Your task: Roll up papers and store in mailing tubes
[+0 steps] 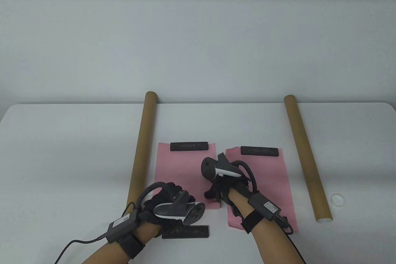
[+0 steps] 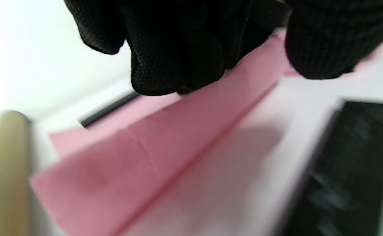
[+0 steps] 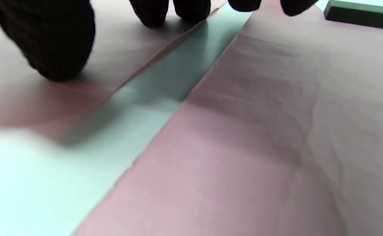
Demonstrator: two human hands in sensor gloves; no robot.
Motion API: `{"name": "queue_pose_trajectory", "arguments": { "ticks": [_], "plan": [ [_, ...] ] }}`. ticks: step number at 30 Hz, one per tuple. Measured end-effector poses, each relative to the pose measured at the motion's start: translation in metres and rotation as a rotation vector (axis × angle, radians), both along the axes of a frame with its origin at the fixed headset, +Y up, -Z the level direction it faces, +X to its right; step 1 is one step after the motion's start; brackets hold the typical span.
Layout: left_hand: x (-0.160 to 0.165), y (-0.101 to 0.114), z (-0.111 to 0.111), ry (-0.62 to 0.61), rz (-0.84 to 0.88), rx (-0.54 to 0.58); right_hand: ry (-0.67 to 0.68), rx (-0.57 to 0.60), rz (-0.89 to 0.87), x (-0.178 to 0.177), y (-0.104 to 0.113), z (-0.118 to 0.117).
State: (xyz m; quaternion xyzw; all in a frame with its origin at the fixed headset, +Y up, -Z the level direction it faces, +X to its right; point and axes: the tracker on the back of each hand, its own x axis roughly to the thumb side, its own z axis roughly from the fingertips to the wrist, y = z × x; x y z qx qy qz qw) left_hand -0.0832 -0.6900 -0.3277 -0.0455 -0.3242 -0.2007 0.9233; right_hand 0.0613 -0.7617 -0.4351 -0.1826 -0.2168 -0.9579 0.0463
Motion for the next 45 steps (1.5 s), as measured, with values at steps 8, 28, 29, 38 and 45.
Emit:
{"name": "queue_pose_trajectory", "arguments": {
  "ticks": [8,28,29,38,45],
  "plan": [
    [-0.010,0.046,-0.069,0.253,0.060,0.046,0.002,0.001,-0.001,0.000,0.000,0.000],
    [0.044,-0.049,-0.242,0.531,-0.323,-0.120,0.002,-0.002,-0.025,0.003,-0.002,0.000],
    [0.044,-0.053,-0.244,0.526,-0.336,-0.129,0.001,-0.002,-0.027,0.003,-0.002,0.000],
    [0.037,-0.063,-0.252,0.458,-0.257,-0.151,-0.003,-0.007,-0.018,0.005,-0.002,0.001],
    [0.039,-0.052,-0.259,0.470,-0.151,-0.091,-0.003,-0.004,-0.010,0.005,-0.002,0.001]
  ]
}}
